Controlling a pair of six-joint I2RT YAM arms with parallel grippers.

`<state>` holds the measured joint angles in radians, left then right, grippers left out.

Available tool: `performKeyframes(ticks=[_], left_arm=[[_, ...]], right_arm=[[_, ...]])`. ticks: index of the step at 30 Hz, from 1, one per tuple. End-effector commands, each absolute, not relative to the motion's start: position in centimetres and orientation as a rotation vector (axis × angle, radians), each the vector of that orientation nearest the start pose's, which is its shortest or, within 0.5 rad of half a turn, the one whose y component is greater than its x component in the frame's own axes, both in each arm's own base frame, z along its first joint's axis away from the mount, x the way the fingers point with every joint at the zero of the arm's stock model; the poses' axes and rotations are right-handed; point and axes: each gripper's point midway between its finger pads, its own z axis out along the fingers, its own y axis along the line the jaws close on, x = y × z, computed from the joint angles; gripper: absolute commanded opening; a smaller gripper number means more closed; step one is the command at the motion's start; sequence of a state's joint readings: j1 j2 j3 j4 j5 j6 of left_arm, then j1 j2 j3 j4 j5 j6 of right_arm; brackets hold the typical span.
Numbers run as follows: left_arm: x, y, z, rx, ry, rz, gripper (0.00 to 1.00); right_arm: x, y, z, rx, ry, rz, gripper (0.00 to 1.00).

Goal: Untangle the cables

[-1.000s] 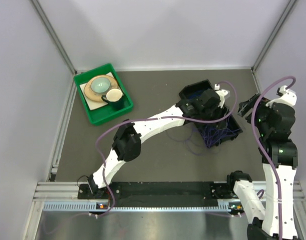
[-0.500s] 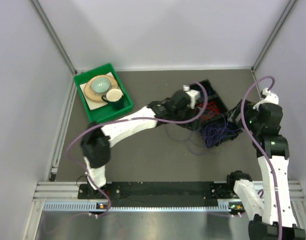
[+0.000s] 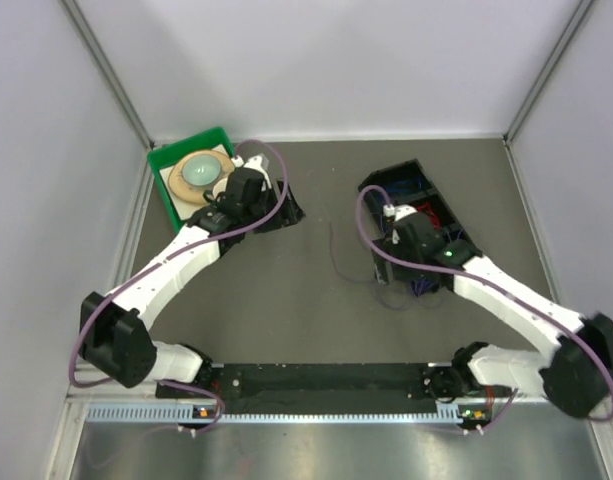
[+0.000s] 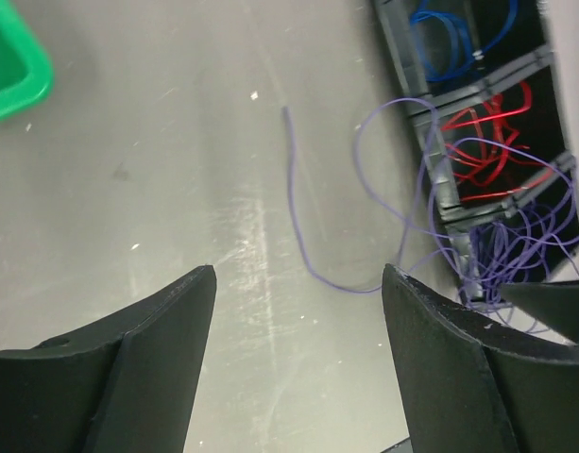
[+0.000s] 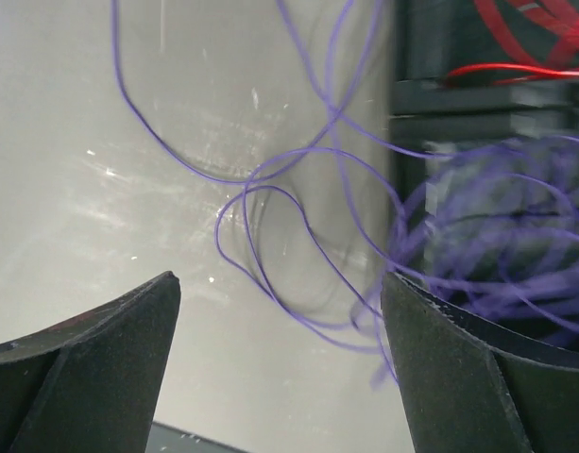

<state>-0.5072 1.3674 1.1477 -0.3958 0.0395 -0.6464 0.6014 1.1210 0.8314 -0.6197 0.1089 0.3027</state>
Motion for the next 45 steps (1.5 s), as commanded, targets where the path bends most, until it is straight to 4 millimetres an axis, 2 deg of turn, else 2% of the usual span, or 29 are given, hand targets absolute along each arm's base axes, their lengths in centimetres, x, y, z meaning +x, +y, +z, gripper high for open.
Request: performKeyframes(ticks=[1,2,3,7,12,15,18,19,21,23,24,25,26,29,30,33,34,37,38,39,41,43,45], left_arm=[[34.0,-21.8,21.7,-0.185,2.215,-0.717,0.76],[33.8,-21.9,21.5,-0.182,2.222,-0.721,0.76],[33.8,-21.8,21.4,-0.180,2.225,-0.721,0.75],[33.6,-22.0,20.9,-0.172,2.236,-0.726,0.75],[33.6,-22.2,20.6,-0.164,2.242,-0.739,0.75],[33.7,-22.2,20.6,-0.165,2.239,-0.739,0.75],[33.6,-22.3,20.5,-0.160,2.243,-0.746,0.74],[33.6,-22.3,20.4,-0.164,2.244,-0.747,0.74],[33.6,-22.4,20.3,-0.162,2.248,-0.748,0.74],[33.6,-22.4,20.2,-0.165,2.248,-0.750,0.74],[33.6,-22.4,20.2,-0.164,2.249,-0.751,0.73],[33.5,-22.4,20.3,-0.163,2.247,-0.752,0.73],[33.6,-22.3,20.3,-0.163,2.245,-0.749,0.73],[33.7,-22.3,20.5,-0.160,2.240,-0.748,0.73],[33.7,-22.4,20.4,-0.157,2.241,-0.747,0.73],[33.8,-22.7,20.5,-0.146,2.238,-0.766,0.73],[33.7,-22.9,20.4,-0.135,2.242,-0.775,0.73],[33.5,-24.0,19.8,-0.107,2.270,-0.836,0.73],[33.2,-24.6,19.6,-0.087,2.282,-0.860,0.73],[33.0,-25.6,19.2,-0.063,2.297,-0.893,0.73],[32.2,-27.5,18.4,0.003,2.320,-0.923,0.73],[31.9,-29.4,17.1,0.050,2.360,-0.935,0.73],[31.1,-31.7,16.3,0.118,2.395,-0.959,0.71]], right_arm=[[25.8,18.0,11.2,-0.447,2.416,0.230,0.86],[25.7,18.6,10.7,-0.497,2.425,0.239,0.86],[25.5,18.8,9.1,-0.541,2.475,0.222,0.86],[25.9,19.6,7.0,-0.646,2.493,0.213,0.80],[26.5,20.6,6.3,-0.660,2.485,0.226,0.75],[26.6,20.8,5.0,-0.654,2.509,0.216,0.74],[26.7,21.3,4.1,-0.634,2.510,0.230,0.66],[26.8,21.3,3.9,-0.622,2.513,0.232,0.58],[26.9,21.4,3.6,-0.614,2.515,0.227,0.53],[27.0,21.0,3.8,-0.596,2.515,0.204,0.35],[27.0,20.9,4.0,-0.586,2.512,0.199,0.05],[27.0,20.6,4.4,-0.574,2.506,0.190,0.00],[27.0,20.4,4.8,-0.561,2.494,0.182,0.00],[27.1,19.5,8.5,-0.501,2.415,0.179,0.00],[27.0,19.2,11.0,-0.473,2.362,0.195,0.00],[27.2,17.7,15.8,-0.401,2.258,0.176,0.00],[27.0,17.1,18.3,-0.370,2.197,0.189,0.00],[27.2,14.6,22.7,-0.290,2.102,0.178,0.00],[27.0,14.3,23.5,-0.283,2.087,0.192,0.00],[27.4,13.2,24.5,-0.248,2.067,0.183,0.00],[27.5,12.3,25.3,-0.222,2.047,0.209,0.00],[28.6,10.3,24.6,-0.161,2.061,0.176,0.00],[29.1,9.6,23.1,-0.131,2.089,0.190,0.00]])
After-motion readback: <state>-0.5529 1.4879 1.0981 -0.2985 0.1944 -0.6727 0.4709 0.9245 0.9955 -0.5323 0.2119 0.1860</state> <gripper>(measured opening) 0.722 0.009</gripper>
